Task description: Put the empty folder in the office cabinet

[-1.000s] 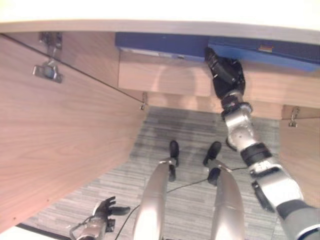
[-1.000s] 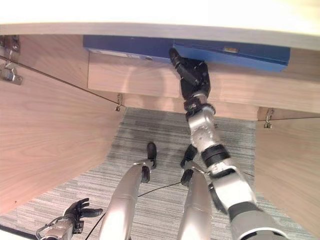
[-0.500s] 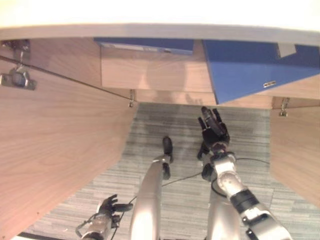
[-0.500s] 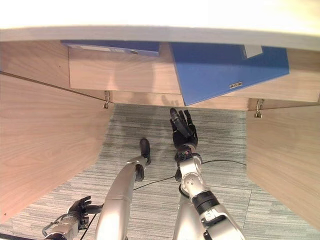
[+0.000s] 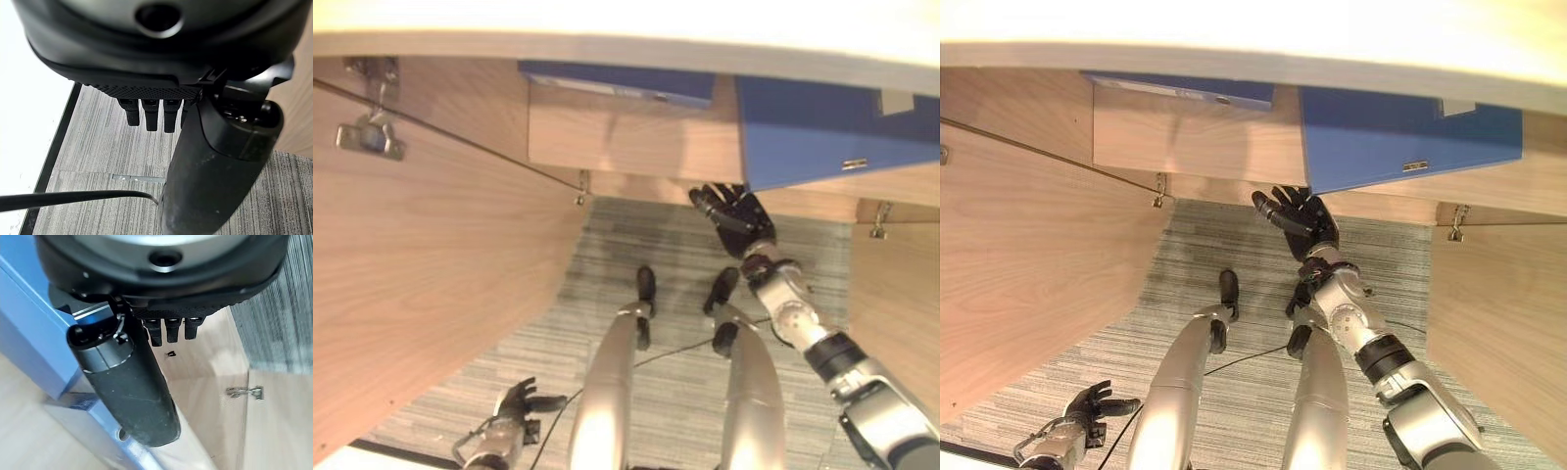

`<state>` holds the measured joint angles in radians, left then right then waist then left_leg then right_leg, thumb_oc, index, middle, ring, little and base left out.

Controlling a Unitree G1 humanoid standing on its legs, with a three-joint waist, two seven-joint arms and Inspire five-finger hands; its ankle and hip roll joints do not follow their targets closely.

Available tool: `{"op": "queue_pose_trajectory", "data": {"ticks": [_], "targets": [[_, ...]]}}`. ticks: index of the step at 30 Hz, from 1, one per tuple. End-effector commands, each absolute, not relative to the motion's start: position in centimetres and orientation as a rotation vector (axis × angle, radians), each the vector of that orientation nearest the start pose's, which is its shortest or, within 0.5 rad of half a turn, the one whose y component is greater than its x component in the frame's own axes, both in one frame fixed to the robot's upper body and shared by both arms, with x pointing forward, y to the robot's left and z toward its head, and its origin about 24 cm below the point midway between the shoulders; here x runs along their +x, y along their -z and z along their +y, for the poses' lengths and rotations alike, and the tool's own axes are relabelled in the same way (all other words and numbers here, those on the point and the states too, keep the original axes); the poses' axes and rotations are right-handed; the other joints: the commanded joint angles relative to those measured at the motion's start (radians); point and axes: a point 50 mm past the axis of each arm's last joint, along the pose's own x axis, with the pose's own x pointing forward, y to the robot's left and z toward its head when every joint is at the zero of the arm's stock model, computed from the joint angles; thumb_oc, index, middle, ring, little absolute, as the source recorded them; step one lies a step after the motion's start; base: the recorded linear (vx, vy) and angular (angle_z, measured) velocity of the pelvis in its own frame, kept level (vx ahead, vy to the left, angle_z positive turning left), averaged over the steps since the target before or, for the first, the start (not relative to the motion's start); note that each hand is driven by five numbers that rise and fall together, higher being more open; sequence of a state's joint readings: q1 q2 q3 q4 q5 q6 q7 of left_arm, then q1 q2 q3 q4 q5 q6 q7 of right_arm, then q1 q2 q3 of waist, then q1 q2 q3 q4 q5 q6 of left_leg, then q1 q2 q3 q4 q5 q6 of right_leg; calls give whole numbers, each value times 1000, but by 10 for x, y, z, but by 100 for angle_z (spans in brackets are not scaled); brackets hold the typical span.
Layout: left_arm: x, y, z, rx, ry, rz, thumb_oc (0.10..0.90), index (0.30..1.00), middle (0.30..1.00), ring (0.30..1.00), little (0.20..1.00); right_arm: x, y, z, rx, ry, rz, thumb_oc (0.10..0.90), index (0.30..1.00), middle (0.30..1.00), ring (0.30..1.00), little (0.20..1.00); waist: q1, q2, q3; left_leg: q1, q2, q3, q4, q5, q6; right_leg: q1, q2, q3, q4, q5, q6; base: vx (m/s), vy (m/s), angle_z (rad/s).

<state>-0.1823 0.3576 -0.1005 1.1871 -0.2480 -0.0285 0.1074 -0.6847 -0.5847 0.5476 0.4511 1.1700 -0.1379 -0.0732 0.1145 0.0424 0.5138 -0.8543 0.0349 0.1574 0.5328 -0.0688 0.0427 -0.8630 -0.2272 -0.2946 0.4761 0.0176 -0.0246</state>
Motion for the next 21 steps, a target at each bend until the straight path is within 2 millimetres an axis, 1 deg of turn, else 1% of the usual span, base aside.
{"op": "queue_pose_trajectory", "data": {"ticks": [1,2,3,4,5,6,7,8,9,10,11,13,15,16,17,18,19,20,21], "targets": [[106,126,323,331,-417,1151,800,900,900,900,900,361,-187,-146,172,-406,-261,800,900,900,900,900,10,11,-25,10,7,-58,-79,-22,-55,53,-25,-16,45,-115,73,13,-6,5],[105,125,325,330,-413,1149,800,900,900,900,900,365,-193,-151,-97,-420,-247,800,900,900,900,900,13,3,-26,12,8,-58,-84,-19,-56,56,-25,-15,38,-112,74,0,0,0],[105,125,325,330,-413,1149,800,900,900,900,900,365,-193,-151,-97,-420,-247,800,900,900,900,900,13,3,-26,12,8,-58,-84,-19,-56,56,-25,-15,38,-112,74,0,0,0],[103,125,325,330,-410,1150,800,900,900,900,900,366,-199,-154,-286,-418,-253,800,900,900,900,900,11,0,-25,14,9,-59,-87,-18,-57,58,-25,-16,35,-112,75,0,0,0],[100,124,329,334,-411,1147,800,900,900,900,900,366,-220,-163,-782,-380,-296,800,900,900,900,900,8,-10,-27,17,9,-61,-93,-21,-59,62,-24,-17,26,-112,78,18,2,-3],[99,125,328,329,-409,1149,800,900,900,900,900,367,-229,-167,-962,-344,-319,800,900,900,900,900,7,-10,-27,16,10,-60,-93,-22,-58,62,-25,-17,26,-112,80,13,3,-4],[99,125,327,327,-409,1149,800,900,900,900,900,367,-229,-166,-966,-345,-320,800,900,900,900,900,4,-9,-26,17,10,-61,-92,-23,-58,63,-26,-17,27,-112,80,0,0,0],[100,126,325,325,-402,1148,800,900,900,900,900,367,-234,-166,-1193,-317,-344,800,900,900,900,900,1,-10,-26,18,11,-60,-92,-25,-57,63,-25,-16,26,-113,82,0,0,0],[100,126,325,325,-402,1148,800,900,900,900,900,367,-234,-166,-1194,-317,-344,800,900,900,900,900,1,-10,-26,18,11,-60,-92,-25,-57,63,-26,-16,27,-113,82,0,0,0],[103,126,323,328,-393,1146,800,900,900,900,900,363,-229,-165,-1249,-344,-346,800,900,900,900,900,-4,-10,-25,20,10,-61,-93,-25,-56,65,-25,-16,25,-114,83,0,0,0],[103,126,323,330,-393,1146,800,900,900,900,900,362,-229,-165,-1249,-343,-345,800,900,900,900,900,-3,-10,-26,20,10,-61,-94,-25,-56,65,-25,-16,25,-114,84,0,0,0],[104,127,321,335,-381,1151,800,900,900,900,900,357,-211,-165,-1299,-397,-303,800,900,900,900,900,-2,-8,-25,22,10,-63,-99,-24,-56,67,-26,-17,22,-117,85,0,0,0],[105,128,318,326,-373,1152,800,900,900,900,900,354,-187,-170,-1364,-427,-228,800,900,900,900,900,-2,-6,-24,23,9,-64,-103,-23,-56,69,-25,-18,20,-119,87,0,0,0],[106,129,315,319,-371,1154,800,900,900,900,900,347,-166,-172,-1396,-474,-173,800,900,900,900,900,-6,-4,-20,26,9,-64,-107,-21,-55,71,-25,-18,18,-121,88,0,0,0],[105,129,315,321,-371,1155,800,900,900,900,900,347,-165,-172,-1395,-474,-172,800,900,900,900,900,-5,-5,-21,26,9,-65,-108,-21,-55,71,-25,-18,17,-121,88,0,0,0],[105,130,313,313,-370,1158,800,900,900,900,900,336,-144,-174,-1387,-533,-115,800,900,900,900,900,-12,-6,-17,29,10,-64,-111,-20,-55,75,-24,-19,13,-121,87,0,0,0],[105,130,314,316,-369,1159,800,900,900,900,900,336,-144,-175,-1386,-532,-113,800,900,900,900,900,-10,-6,-18,29,9,-65,-111,-20,-55,75,-24,-19,13,-121,87,0,0,0],[105,131,313,310,-370,1162,800,900,900,900,900,332,-136,-179,-1368,-537,-86,800,900,900,900,900,-14,-6,-16,32,9,-65,-113,-20,-55,77,-23,-19,11,-122,87,0,0,0],[105,132,311,306,-365,1164,800,900,900,900,900,326,-122,-187,-1351,-533,-40,800,900,900,900,900,-18,-8,-15,37,9,-66,-117,-19,-54,82,-20,-18,6,-121,87,0,0,0]]}}
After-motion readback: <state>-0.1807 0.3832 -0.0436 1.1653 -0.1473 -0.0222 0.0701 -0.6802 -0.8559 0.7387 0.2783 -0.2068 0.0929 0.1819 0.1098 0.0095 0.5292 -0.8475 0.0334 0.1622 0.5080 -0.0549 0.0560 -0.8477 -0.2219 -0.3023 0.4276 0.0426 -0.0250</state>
